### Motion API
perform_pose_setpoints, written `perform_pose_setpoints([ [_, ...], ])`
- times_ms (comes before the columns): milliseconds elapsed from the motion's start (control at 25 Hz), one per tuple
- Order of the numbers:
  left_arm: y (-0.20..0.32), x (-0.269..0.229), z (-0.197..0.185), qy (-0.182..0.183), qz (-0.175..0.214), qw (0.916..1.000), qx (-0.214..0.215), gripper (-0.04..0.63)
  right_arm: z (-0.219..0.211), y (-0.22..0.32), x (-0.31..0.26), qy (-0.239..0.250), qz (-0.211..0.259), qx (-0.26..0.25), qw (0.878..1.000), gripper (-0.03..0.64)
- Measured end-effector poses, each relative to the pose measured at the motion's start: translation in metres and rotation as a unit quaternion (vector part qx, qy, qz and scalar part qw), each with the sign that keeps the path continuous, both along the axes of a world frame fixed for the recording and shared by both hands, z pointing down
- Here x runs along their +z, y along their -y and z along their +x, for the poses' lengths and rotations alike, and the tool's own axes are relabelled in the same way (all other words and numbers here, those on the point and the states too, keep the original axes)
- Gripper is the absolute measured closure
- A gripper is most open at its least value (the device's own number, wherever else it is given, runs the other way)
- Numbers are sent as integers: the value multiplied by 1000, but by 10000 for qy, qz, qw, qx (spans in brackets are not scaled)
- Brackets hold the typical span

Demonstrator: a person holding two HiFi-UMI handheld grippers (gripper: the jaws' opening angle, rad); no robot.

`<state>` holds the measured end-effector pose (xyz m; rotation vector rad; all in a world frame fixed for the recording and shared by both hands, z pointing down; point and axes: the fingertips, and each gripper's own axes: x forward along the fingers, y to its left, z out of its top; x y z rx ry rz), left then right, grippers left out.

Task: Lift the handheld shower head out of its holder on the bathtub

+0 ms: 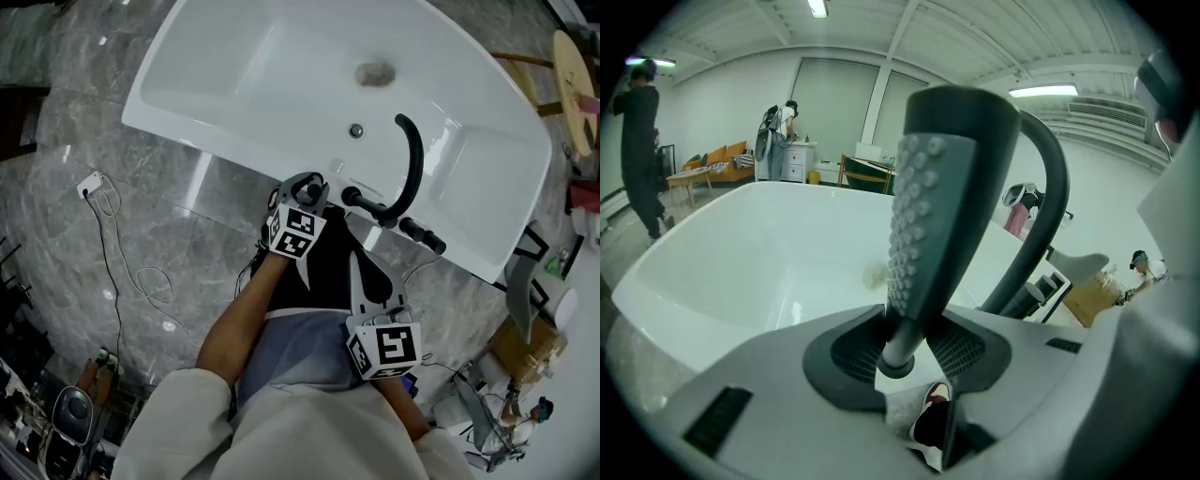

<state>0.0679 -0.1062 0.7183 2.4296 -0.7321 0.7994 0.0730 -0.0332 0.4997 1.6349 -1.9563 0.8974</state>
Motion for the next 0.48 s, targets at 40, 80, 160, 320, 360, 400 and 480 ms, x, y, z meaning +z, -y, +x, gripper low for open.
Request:
perform_pose_setpoints([
  [40,0,-1,0,2,-2,10000,-1,454,0,0,0,0,7,-2,10000,598],
  [80,0,-2,-1,4,-4,10000,-3,456,-1,0,-1,1,17,-2,10000,598],
  [160,0,-4,-3,9,-8,10000,-6,456,-2,1,-2,6,41,4,10000,598],
  [320,0,-11,-3,-4,39,10000,59,456,-3,2,-3,10,73,14,10000,598],
  [360,0,-13,-2,-8,56,10000,71,456,-3,2,-4,8,85,16,10000,598],
  [400,0,-15,-1,-9,65,10000,75,456,-2,2,-5,5,98,18,9999,598],
  [480,-1,-17,-2,-5,61,10000,70,456,-2,3,-7,1,123,24,9999,598],
])
